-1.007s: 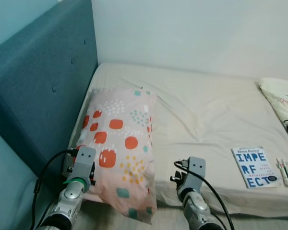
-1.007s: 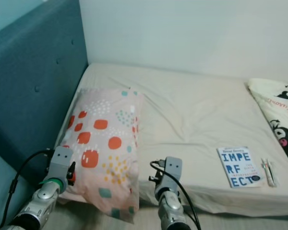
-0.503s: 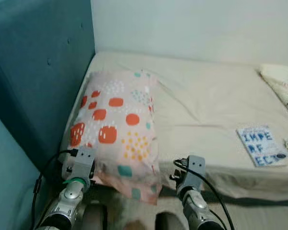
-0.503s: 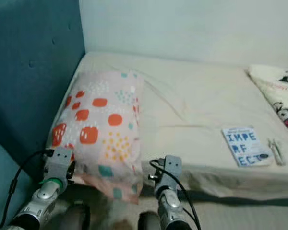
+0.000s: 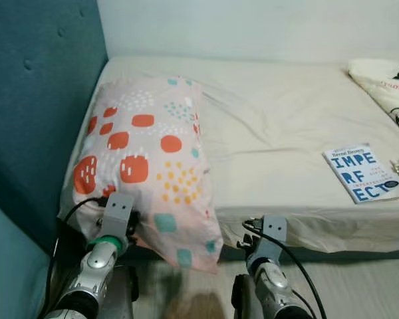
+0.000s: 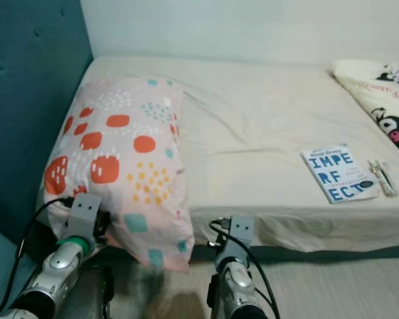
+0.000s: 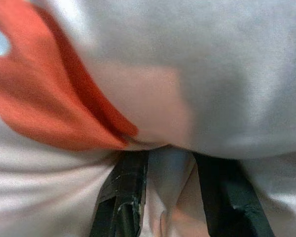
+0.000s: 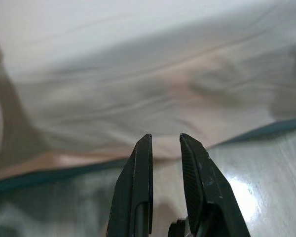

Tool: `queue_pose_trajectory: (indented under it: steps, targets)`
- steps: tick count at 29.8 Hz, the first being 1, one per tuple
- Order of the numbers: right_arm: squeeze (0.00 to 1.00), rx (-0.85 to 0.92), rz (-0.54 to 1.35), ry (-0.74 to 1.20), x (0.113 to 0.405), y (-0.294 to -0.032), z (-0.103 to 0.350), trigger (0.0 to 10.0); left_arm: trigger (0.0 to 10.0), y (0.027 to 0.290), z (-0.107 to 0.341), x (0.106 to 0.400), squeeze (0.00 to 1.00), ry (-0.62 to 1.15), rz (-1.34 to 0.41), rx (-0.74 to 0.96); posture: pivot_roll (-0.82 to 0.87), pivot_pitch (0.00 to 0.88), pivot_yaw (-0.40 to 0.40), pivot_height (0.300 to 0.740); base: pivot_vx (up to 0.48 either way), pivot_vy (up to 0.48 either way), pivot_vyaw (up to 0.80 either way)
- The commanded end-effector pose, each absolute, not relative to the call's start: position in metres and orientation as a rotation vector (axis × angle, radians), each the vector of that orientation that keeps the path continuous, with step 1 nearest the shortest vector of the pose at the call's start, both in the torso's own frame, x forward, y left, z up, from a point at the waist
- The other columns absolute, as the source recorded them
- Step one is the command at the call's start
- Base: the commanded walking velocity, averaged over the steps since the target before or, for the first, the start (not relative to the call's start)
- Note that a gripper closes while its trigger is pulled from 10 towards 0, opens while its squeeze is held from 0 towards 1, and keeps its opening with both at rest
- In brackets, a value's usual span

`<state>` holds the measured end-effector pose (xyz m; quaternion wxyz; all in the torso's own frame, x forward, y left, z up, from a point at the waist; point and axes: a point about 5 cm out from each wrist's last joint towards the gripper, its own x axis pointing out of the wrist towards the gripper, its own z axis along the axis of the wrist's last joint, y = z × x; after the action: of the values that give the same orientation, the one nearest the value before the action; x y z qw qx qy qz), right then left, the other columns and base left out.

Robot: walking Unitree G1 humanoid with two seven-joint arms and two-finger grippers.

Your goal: Clean up the room

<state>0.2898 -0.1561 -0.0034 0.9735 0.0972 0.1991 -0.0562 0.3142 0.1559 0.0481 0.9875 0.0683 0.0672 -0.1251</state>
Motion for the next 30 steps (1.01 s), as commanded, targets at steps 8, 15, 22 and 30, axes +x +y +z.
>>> queue_pose_trajectory:
  steps: [8, 15, 22, 30]
  targets:
    - [0.0, 0.205, -0.152, 0.394, 0.288, -0.168, -0.004, 10.0, 0.0, 0.109, 0.067, 0.295, 0.0, 0.147, -0.915, 0.216, 0.06, 0.004, 0.018, 0.541, 0.0, 0.0, 0.0]
    - [0.0, 0.202, -0.132, 0.403, 0.284, -0.163, -0.008, 10.0, 0.0, 0.141, 0.06, 0.277, 0.0, 0.389, -1.093, 0.559, 0.06, 0.013, 0.019, 0.541, 0.0, 0.0, 0.0]
    - [0.0, 0.21, -0.121, 0.409, 0.283, -0.158, -0.009, 10.0, 0.0, 0.219, 0.074, 0.308, 0.0, 0.449, -0.627, 0.861, 0.07, 0.015, 0.006, 0.541, 0.0, 0.0, 0.0]
    - [0.0, 0.212, -0.112, 0.405, 0.286, -0.156, -0.007, 10.0, 0.0, 0.277, 0.111, 0.326, 0.0, 0.376, -0.266, 0.99, 0.07, 0.013, 0.009, 0.541, 0.0, 0.0, 0.0]
